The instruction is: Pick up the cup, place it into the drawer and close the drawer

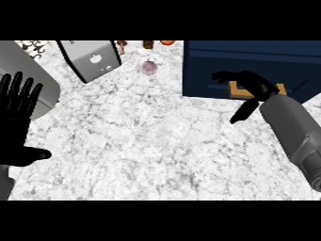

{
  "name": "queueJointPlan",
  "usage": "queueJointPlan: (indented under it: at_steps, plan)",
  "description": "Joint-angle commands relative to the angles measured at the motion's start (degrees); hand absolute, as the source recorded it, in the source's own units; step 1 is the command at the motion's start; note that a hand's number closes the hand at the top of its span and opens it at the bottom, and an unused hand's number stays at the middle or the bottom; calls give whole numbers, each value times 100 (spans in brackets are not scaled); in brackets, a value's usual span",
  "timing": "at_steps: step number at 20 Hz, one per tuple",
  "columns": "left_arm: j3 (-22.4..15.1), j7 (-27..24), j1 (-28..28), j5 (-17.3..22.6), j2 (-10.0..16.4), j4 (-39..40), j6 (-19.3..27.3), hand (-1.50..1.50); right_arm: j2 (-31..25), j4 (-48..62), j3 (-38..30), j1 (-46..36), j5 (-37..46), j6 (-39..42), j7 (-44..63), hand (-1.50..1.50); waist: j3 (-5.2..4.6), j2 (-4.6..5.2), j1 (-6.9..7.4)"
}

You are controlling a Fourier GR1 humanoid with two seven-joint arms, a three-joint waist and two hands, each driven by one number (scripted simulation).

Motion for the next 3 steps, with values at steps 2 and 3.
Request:
queueJointPlan:
  at_steps: [2, 3]
  plan:
    - [43, -81, -89, -58, -41, 143, -65, -150, -368, 378, -168, -411, 35, -291, 579, -150, 27, 184, 78]
    - [72, -39, -153, -64, -9, 303, -79, -150, -392, 379, -156, -484, 47, -245, 581, -150, 24, 182, 37]
